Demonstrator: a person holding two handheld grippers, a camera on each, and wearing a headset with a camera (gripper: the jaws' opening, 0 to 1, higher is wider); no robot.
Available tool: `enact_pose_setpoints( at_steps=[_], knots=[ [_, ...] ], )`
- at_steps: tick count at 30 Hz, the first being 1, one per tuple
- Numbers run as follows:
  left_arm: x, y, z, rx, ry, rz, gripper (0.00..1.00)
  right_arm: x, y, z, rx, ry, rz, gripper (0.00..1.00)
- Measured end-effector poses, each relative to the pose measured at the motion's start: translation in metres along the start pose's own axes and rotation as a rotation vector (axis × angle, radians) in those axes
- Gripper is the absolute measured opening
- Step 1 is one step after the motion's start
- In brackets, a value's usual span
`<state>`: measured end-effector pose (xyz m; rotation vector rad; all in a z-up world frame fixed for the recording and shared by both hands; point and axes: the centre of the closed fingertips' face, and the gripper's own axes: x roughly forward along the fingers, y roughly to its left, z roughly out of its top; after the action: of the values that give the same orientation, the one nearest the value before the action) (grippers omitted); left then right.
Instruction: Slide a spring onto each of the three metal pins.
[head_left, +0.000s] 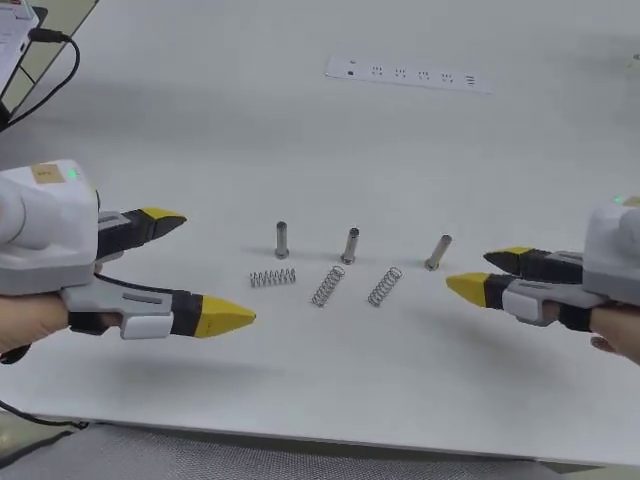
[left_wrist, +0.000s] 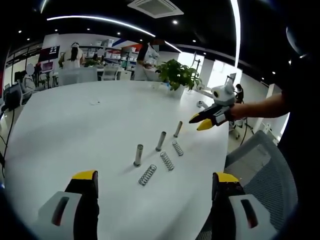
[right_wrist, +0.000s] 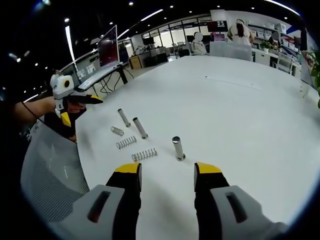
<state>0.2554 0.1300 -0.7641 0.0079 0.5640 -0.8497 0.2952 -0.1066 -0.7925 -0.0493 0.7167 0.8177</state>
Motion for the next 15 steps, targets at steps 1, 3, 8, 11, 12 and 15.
enact_pose_setpoints(
  at_steps=[1,3,8,11,12,15],
  knots=[
    [0.0,0.0,0.0,0.0,0.0,0.001,0.92,0.0,0.001,-0.001,0.004,0.002,0.004,0.41],
    [0.0,0.0,0.0,-0.001,0.0,0.002,0.91,-0.001,0.004,-0.004,0.004,0.009,0.009,0.4],
    [0.0,0.0,-0.002,-0.005,0.003,0.001,0.91,-0.001,0.009,-0.008,0.015,0.027,0.023,0.38],
    [-0.001,0.0,-0.002,-0.006,0.001,0.0,0.91,0.001,0.017,-0.008,0.032,0.026,0.035,0.35],
    [-0.001,0.0,-0.002,-0.006,0.0,0.001,0.91,0.002,0.019,-0.009,0.037,0.028,0.041,0.34],
    [-0.001,0.0,-0.002,-0.007,0.0,0.001,0.91,0.006,0.026,-0.01,0.04,0.042,0.051,0.34]
  ],
)
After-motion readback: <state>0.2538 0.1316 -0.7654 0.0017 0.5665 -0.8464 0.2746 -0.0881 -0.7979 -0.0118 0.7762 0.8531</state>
